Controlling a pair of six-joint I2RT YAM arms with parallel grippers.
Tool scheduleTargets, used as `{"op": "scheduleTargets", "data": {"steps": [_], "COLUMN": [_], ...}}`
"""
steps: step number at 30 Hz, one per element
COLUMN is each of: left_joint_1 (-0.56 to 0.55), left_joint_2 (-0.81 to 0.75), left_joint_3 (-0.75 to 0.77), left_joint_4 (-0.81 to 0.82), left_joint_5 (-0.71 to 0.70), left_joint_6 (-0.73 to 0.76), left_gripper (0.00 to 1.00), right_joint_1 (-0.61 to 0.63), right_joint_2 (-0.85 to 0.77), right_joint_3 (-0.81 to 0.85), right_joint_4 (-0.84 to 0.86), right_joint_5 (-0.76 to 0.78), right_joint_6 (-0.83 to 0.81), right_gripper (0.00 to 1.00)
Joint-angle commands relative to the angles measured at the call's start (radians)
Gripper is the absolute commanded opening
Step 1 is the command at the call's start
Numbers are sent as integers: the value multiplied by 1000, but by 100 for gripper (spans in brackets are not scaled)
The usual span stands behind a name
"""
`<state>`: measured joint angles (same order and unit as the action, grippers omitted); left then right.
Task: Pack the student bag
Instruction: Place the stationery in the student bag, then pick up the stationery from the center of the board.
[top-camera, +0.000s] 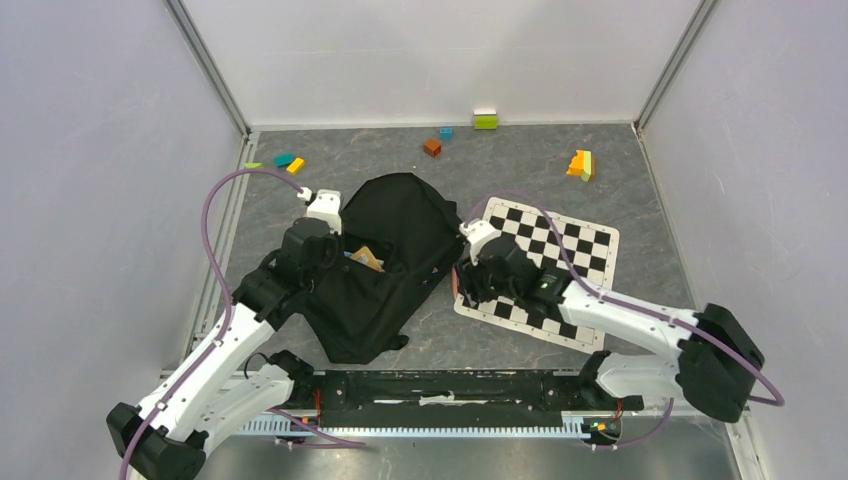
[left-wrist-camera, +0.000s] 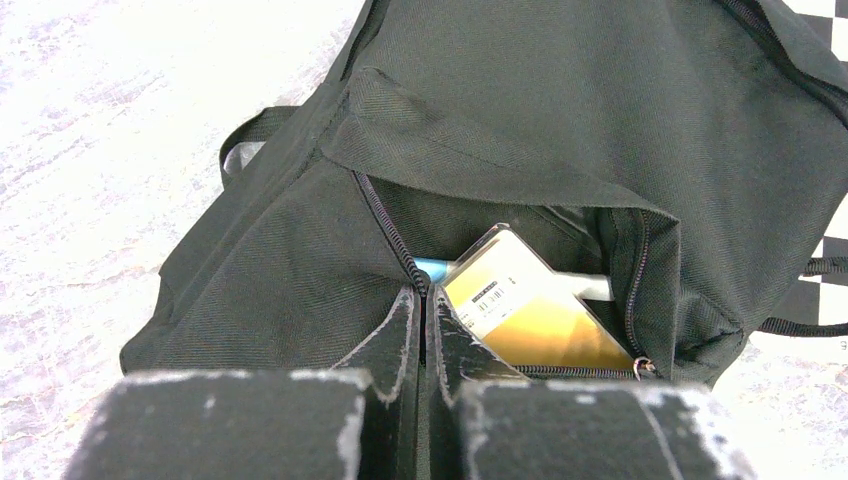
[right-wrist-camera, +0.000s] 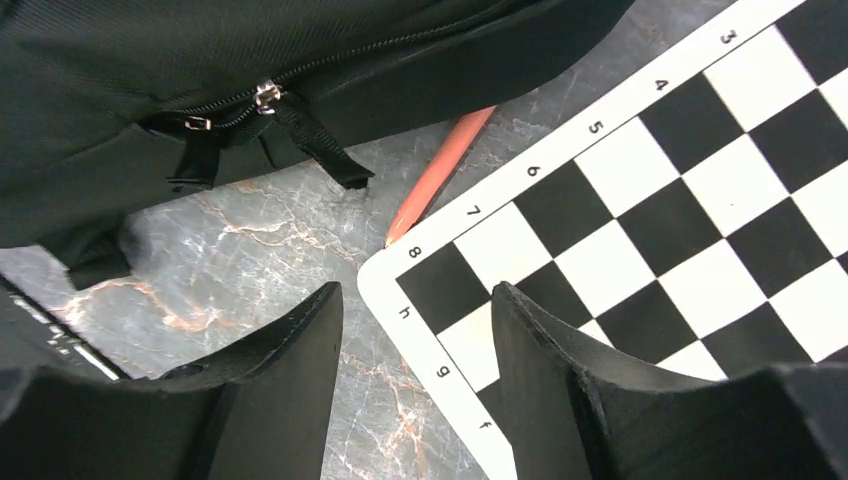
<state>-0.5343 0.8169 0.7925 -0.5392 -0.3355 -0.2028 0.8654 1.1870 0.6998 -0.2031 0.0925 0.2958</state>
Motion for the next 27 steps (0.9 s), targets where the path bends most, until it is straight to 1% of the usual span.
{"op": "scheduleTargets", "data": {"steps": [1,5,8,11,14,18,24,27], "left_joint_1": [10,10,10,10,9,10,10,10], "left_joint_2": [-6,-8,-24,-23,-12,-12,-12,-11], "left_joint_3": [1,5,-1,-1,4,2,3,1], "left_joint_4": [64,53,57,63,62,61,63,64], "left_joint_5": [-41,-53,-35,-33,-23,-9,4,5], "left_joint_6": [62,59,54,60,61,61,60,60], "left_gripper": [4,4,4,5,5,5,5,5], "right_joint_1": [81,112,114,113,114,113,113,114], "right_joint_2": [89,182,238,279,320,354,395,412], "right_joint_3": [21,32,42,42,49,41,47,44], "right_joint_4": [138,195,194,257,279,325,340,332], "right_joint_5": [182,249,272,276,269,241,241,265], "right_joint_6": [18,21,15,9,19,33,45,71], "right_gripper": [61,56,52,51,48,41,35,32]}}
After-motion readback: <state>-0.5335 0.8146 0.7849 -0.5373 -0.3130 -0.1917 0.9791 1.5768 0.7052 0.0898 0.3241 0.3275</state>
